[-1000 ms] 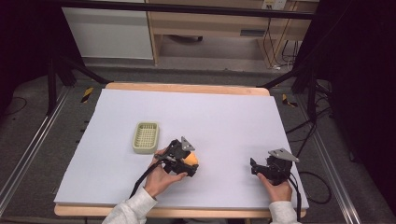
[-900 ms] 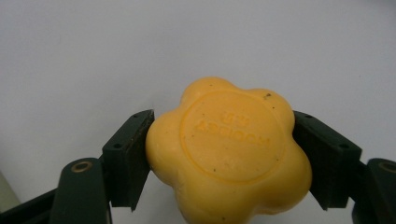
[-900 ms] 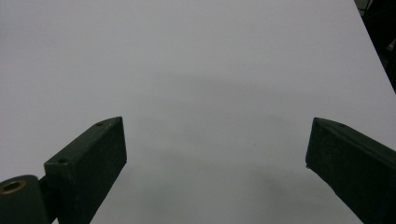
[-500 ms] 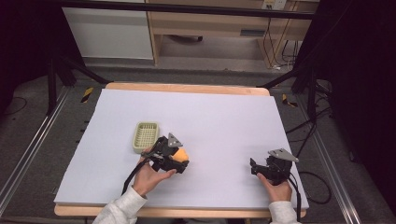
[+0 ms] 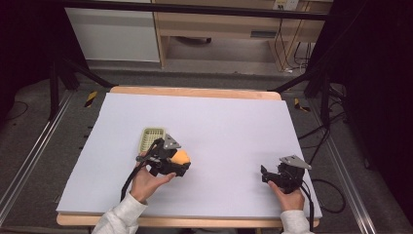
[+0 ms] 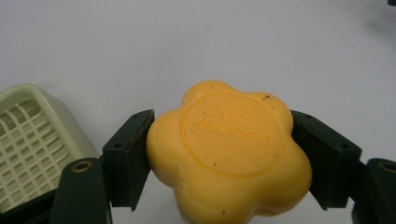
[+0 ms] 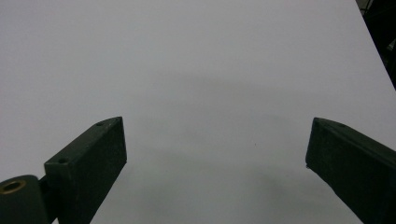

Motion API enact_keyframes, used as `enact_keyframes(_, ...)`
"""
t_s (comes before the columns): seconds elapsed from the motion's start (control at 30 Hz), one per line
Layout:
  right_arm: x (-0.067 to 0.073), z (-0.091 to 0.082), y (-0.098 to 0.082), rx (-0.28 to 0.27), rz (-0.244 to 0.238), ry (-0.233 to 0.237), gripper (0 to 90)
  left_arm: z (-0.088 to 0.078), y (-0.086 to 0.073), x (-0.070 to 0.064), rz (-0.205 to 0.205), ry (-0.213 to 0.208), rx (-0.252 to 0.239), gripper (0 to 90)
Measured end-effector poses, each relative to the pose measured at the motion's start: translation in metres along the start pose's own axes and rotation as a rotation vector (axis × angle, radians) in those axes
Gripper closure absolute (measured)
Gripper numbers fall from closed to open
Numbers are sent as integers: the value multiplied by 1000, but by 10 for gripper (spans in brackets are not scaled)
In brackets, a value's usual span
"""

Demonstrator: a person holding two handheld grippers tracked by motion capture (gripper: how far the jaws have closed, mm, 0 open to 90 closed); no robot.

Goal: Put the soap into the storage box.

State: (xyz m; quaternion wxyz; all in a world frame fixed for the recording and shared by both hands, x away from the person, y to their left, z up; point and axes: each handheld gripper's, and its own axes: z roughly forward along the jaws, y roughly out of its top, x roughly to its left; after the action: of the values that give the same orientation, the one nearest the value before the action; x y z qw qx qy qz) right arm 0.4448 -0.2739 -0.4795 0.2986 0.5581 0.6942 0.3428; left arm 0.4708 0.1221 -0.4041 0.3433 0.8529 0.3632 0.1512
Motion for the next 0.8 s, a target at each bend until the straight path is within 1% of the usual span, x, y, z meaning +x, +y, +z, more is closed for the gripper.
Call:
enact_keyframes(0.03, 0, 0, 0, -1, 1, 1, 56, -1, 0, 1, -2, 3, -2, 266)
enact_keyframes(0.07, 0, 0, 0, -1, 0, 0, 57, -4, -1, 6, -9, 10, -9, 266)
enact_keyframes(0.1, 0, 0, 0, -1, 0, 0, 57, -4, -1, 6, -9, 10, -9, 266)
enact_keyframes(0.17, 0, 0, 0, -2, 0, 2, 56, -7, -2, 12, -19, 19, -11, 266)
enact_keyframes(0.23, 0, 0, 0, -2, 1, 3, 57, -7, -2, 14, -24, 25, -14, 266)
enact_keyframes(0.27, 0, 0, 0, -1, 0, 4, 56, -9, -3, 18, -30, 30, -17, 266)
enact_keyframes(0.3, 0, 0, 0, -1, 0, 4, 56, -9, -3, 18, -30, 30, -17, 266)
enact_keyframes(0.33, 0, 0, 0, -2, 0, 5, 57, -9, -3, 19, -38, 29, -20, 266)
enact_keyframes(0.4, 0, 0, 0, -3, 0, 5, 57, -13, -3, 24, -51, 39, -34, 266)
enact_keyframes(0.5, 0, 0, 0, -2, 0, 4, 57, -14, -3, 26, -58, 43, -40, 266)
enact_keyframes(0.53, 0, 0, 0, -2, -1, 4, 57, -16, -3, 29, -62, 48, -43, 267)
enact_keyframes(0.63, 0, 0, 0, -2, 0, 6, 57, -17, -3, 33, -77, 54, -52, 267)
enact_keyframes(0.8, 1, 0, 0, -3, 0, 7, 57, -18, -2, 39, -90, 65, -59, 266)
